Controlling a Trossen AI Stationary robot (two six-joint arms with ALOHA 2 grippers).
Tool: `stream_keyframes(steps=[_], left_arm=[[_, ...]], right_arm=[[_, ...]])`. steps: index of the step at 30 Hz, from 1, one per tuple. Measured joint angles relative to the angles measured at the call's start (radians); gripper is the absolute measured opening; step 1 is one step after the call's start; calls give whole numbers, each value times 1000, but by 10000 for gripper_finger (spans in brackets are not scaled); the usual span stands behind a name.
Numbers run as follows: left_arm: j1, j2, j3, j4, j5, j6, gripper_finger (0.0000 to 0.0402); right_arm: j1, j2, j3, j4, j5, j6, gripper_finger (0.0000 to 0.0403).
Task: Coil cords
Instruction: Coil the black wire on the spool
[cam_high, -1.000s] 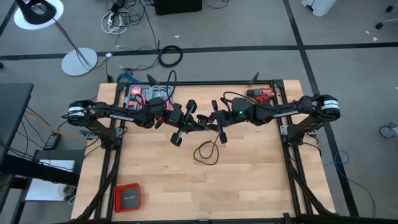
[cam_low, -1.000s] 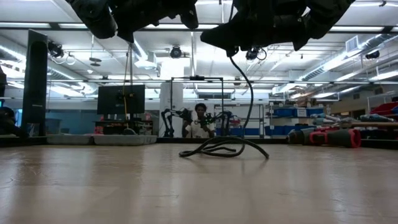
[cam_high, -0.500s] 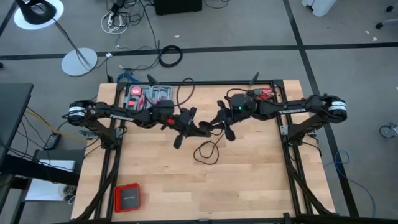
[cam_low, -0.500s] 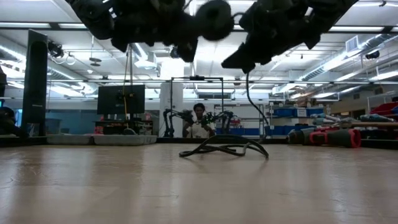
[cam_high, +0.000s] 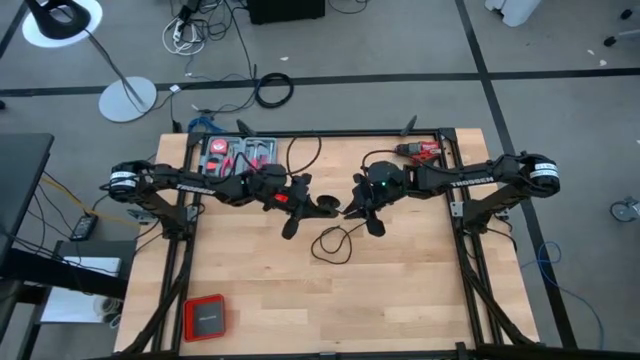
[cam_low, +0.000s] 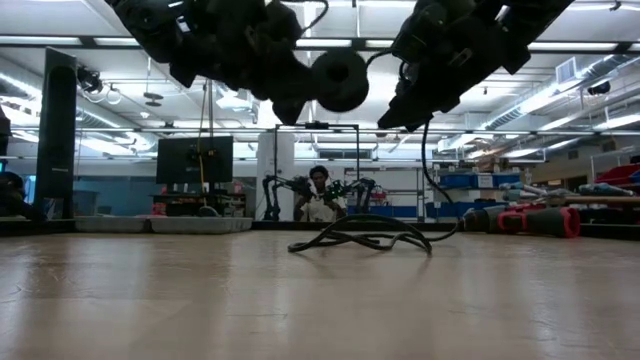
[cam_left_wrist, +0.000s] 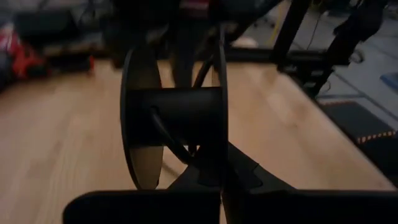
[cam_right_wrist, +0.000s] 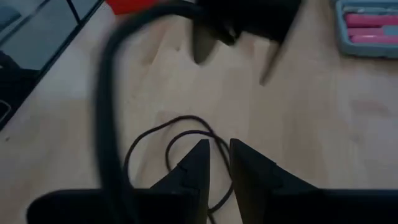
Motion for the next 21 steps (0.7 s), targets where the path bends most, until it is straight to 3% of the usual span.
stream_keyframes(steps=[6,16,21], left_arm=[[0,0,0,-103,-33,-1,0],[-19,0,0,-99,8,-56,0],[-21,0,0,-72,2,-67,0]], right_arm=[[13,-5,0,4,-38,8,61],[-3,-129,2,18,-24,-26,61],[-2,-136,1,-96,23,-40,61]])
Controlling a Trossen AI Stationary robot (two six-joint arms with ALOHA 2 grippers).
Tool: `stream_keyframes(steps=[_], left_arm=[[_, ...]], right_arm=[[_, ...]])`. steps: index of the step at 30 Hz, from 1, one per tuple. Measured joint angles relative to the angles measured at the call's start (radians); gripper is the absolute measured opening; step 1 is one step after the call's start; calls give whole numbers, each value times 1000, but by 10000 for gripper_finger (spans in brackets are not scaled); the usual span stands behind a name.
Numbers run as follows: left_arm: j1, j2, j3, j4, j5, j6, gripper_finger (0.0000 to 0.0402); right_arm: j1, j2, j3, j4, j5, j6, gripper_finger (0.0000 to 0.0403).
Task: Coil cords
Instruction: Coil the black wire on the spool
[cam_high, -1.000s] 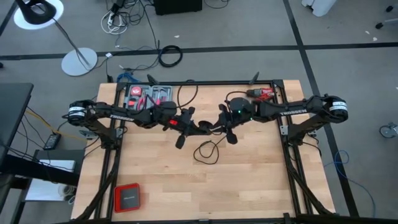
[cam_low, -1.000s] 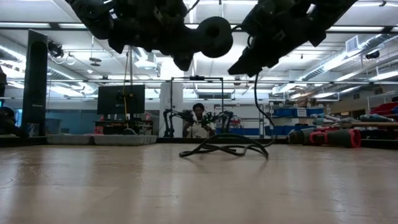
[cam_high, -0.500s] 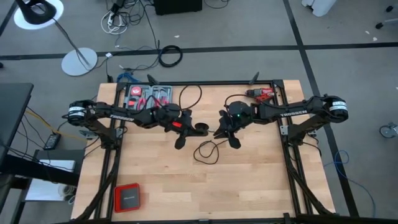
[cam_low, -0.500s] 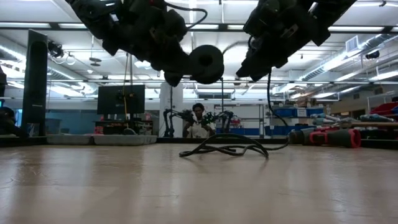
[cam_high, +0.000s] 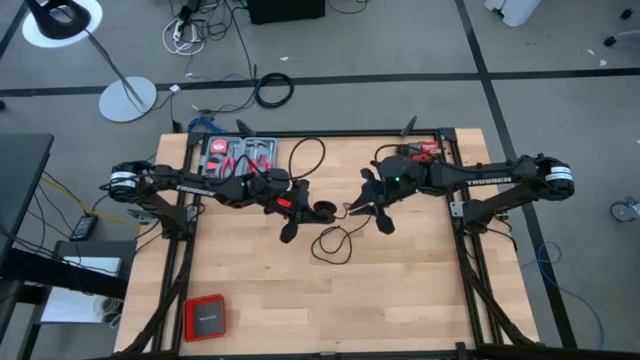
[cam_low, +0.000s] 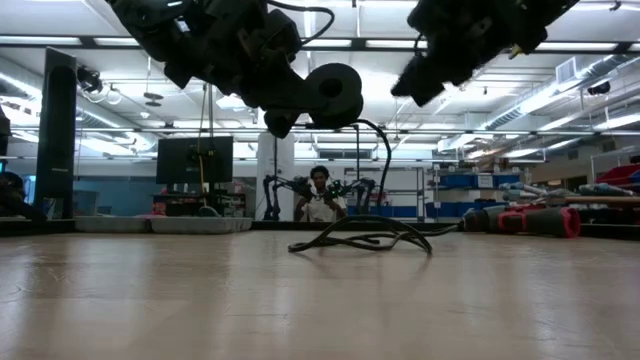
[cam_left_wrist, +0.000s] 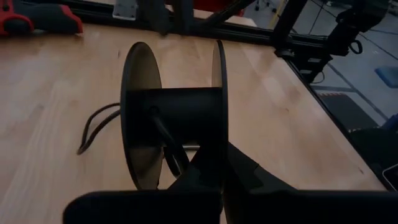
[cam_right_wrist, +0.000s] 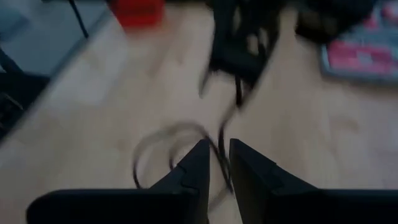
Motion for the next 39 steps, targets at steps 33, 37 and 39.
stream_keyframes(steps=[33,37,39], left_arm=[[-11,0,75,-49,-4,66,0],[-11,0,75,-49,-5,69,0],[-11,0,75,-49,-5,70,0]], right_arm=[[58,288,-340,780,347,-157,110],[67,293,-340,804,335,-164,109],[63,293,-340,802,339,-165,110]])
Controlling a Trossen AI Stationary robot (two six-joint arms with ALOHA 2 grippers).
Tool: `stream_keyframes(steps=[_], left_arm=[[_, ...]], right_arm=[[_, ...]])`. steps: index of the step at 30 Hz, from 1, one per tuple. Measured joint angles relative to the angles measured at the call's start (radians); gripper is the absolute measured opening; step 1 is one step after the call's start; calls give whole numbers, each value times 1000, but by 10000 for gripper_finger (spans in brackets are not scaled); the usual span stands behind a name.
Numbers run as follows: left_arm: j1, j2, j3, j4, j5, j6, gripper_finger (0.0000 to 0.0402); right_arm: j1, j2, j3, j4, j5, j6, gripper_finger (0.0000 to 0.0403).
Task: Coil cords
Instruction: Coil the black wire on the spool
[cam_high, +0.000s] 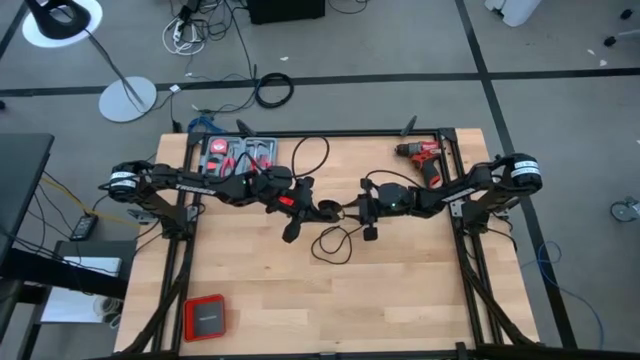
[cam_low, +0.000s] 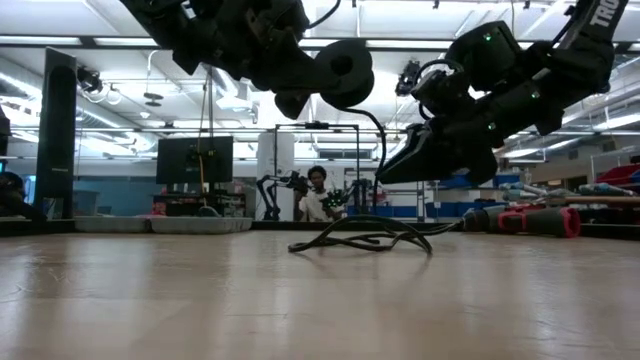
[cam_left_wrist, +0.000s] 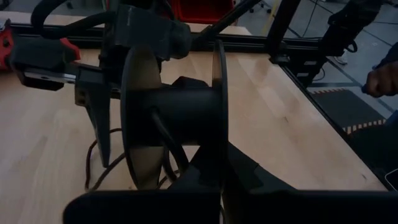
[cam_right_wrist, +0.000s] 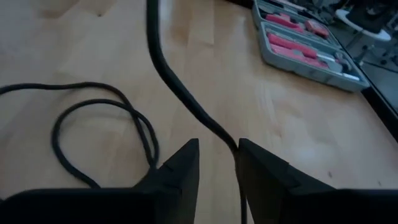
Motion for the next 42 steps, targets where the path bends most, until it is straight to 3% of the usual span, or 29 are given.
stream_keyframes(steps=[22,30,34,42], left_arm=[[0,0,0,2,-13,2,0],[0,0,0,2,-13,1,0],[0,0,0,-7,-13,1,0],[0,0,0,-129,-46,1,0]], right_arm=[[-2,0,0,61,-10,7,82],[-2,0,0,50,-22,12,13],[13,-3,0,40,-30,10,10],[90,-153,0,-103,-7,-101,4]])
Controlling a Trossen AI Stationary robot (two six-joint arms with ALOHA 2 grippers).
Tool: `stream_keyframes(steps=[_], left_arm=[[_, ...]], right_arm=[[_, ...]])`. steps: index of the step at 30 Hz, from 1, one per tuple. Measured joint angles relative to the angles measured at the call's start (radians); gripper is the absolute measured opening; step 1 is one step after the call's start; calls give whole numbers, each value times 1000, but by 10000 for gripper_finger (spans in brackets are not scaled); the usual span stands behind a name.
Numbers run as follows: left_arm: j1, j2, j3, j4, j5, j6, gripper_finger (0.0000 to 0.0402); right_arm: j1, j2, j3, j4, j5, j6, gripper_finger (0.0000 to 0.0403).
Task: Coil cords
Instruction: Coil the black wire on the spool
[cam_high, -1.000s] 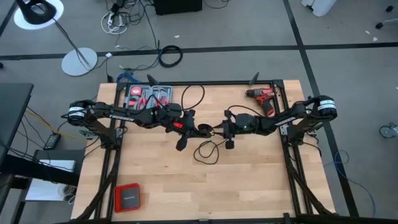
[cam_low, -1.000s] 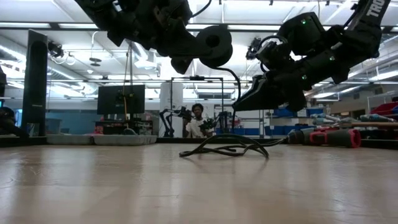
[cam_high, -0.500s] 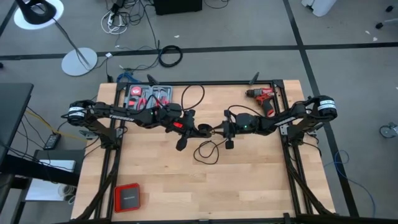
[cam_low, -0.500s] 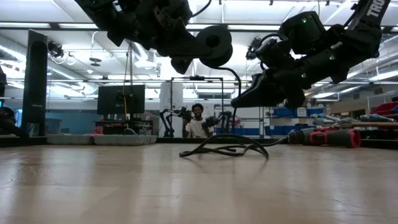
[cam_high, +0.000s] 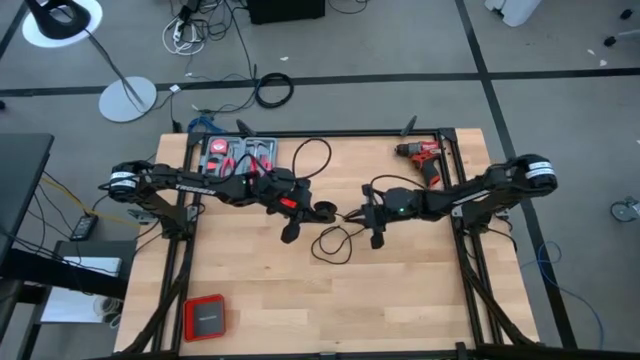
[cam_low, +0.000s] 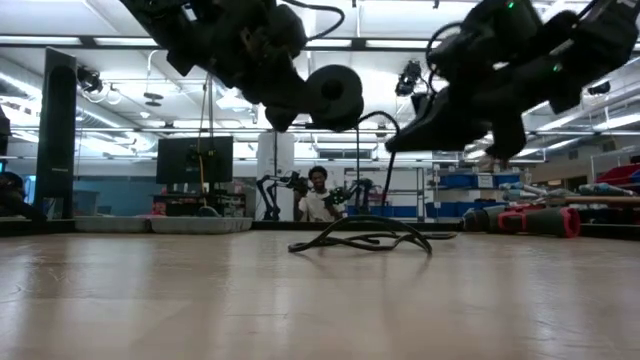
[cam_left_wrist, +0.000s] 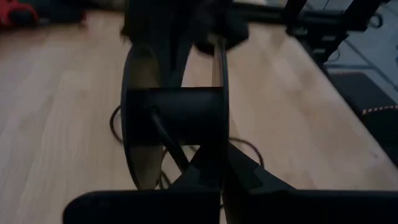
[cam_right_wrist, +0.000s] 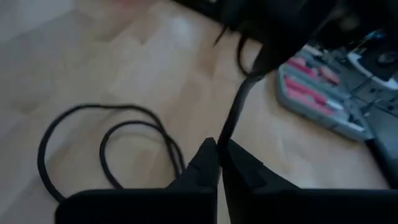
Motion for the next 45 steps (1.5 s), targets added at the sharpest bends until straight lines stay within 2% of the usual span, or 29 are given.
stream_keyframes(steps=[7,12,17,25,32,35,39,45], left_arm=[[3,0,0,-36,-19,-25,0],[1,0,0,-5,2,-57,0],[-26,23,-1,50,60,-105,0],[-58,34,28,64,57,-103,0],[-56,53,72,35,96,-20,0],[-51,54,97,-36,114,51,0],[-39,54,126,-91,112,116,0],[-30,54,145,-82,99,190,0]], right_arm=[[5,-186,0,-95,-25,-2,2],[4,-233,13,-130,-27,-74,1],[-26,-194,131,-257,-30,-167,1],[-82,-152,211,-246,-81,-234,2],[-121,-44,289,-241,-181,-238,2],[-134,-2,318,-237,-233,-226,2],[-137,38,346,-236,-237,-215,2],[-144,56,359,-168,-242,-149,2]])
